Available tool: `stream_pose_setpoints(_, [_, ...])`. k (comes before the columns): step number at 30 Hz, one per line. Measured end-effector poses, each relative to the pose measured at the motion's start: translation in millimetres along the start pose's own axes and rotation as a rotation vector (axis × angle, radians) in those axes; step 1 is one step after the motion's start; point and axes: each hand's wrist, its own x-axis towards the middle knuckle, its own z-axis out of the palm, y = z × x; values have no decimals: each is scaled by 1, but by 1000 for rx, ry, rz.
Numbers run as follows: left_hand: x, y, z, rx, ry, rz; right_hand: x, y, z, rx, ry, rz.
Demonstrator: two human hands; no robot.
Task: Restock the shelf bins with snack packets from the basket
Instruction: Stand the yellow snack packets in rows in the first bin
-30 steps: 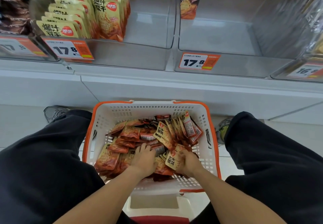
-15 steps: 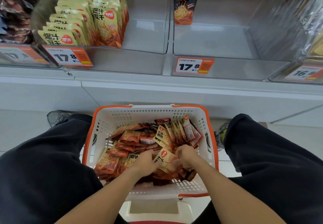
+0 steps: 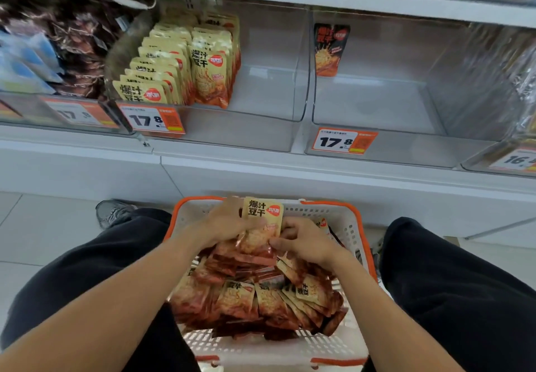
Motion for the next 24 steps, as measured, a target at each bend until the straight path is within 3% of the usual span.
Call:
stream_pose_setpoints(4, [-8,37,-48,72,16,150,-3,-58,-6,12,57,-157])
stream_pose_setpoints(7, [-17,58,-68,-49,77,280,-4,-99,-10,92,114,-234])
stream_pose_setpoints(9, [-22,67,-78,-159,185,340,-2,-124,-12,-12,218,-315])
stream_pose_setpoints(13, [-30,73,-117,-237,695,505,2,-173,-15,-137,524,-488])
stream_pose_setpoints(16, [-24,59,-157,104,1021,572,15,-205,-20,-172,705,-601])
stream_pose_setpoints(19, [-5,37,-171,392,1021,539,49,-229,-27,-288,784,-613])
stream_pose_setpoints(24, [7,29,-167,491,1008,481,124,-248,-33,-513,746,-501])
